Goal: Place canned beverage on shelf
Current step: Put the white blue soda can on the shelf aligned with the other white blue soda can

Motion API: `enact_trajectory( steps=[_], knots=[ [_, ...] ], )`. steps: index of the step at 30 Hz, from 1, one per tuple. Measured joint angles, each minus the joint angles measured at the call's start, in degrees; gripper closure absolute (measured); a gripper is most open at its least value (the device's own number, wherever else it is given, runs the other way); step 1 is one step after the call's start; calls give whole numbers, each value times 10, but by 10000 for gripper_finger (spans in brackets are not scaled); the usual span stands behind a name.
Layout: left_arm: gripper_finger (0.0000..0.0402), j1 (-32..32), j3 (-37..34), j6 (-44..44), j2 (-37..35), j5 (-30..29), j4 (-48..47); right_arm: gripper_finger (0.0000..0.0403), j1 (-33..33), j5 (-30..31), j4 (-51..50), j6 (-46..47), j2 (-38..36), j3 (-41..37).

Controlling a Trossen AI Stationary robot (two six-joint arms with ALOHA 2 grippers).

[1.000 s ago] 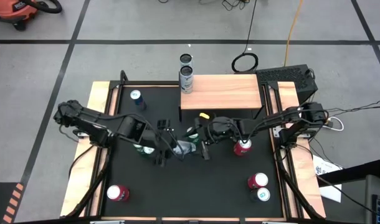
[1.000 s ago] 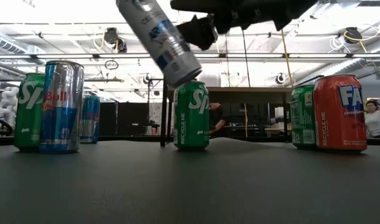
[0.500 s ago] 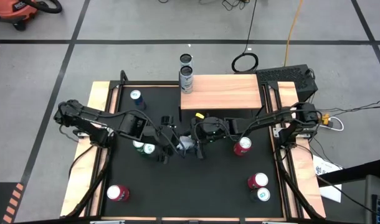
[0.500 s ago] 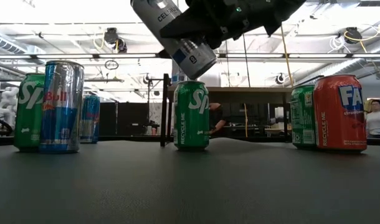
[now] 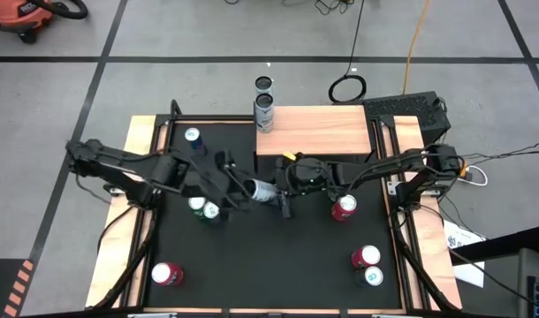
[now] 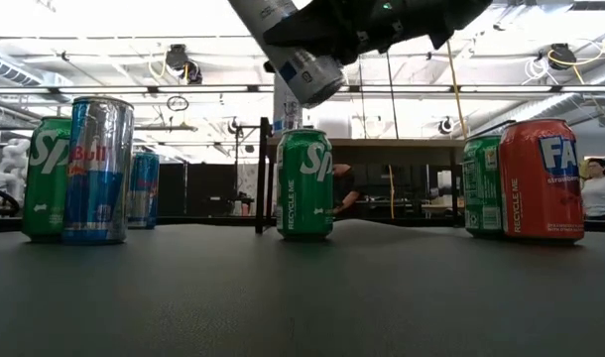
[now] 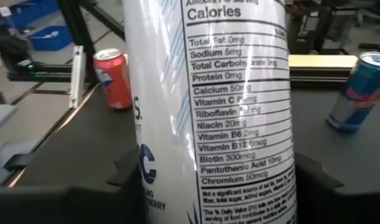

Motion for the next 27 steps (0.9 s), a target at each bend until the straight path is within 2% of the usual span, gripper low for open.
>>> enact_trajectory(
  steps=[4,7,10,13,16,19,27],
  knots=[
    [43,0,-1,-12,-40,-47,4,152,-2,-6,58,-15,-17,-36],
    [40,-4,-32,-10,-55,-78,33,154,-2,-5,168,-29,-28,-65],
    [39,-7,-101,21,-75,-78,135,154,-3,-2,277,-38,-29,-103],
    [39,-7,-186,75,-94,-75,308,154,-5,9,367,-45,-26,-143],
    [39,1,-270,133,-93,-31,506,154,-8,44,419,-60,-27,-163],
    [39,19,-323,167,-73,36,655,154,-11,60,409,-69,-26,-166],
    [38,65,-334,169,-8,98,771,153,-10,59,394,-83,-26,-167]
  ],
)
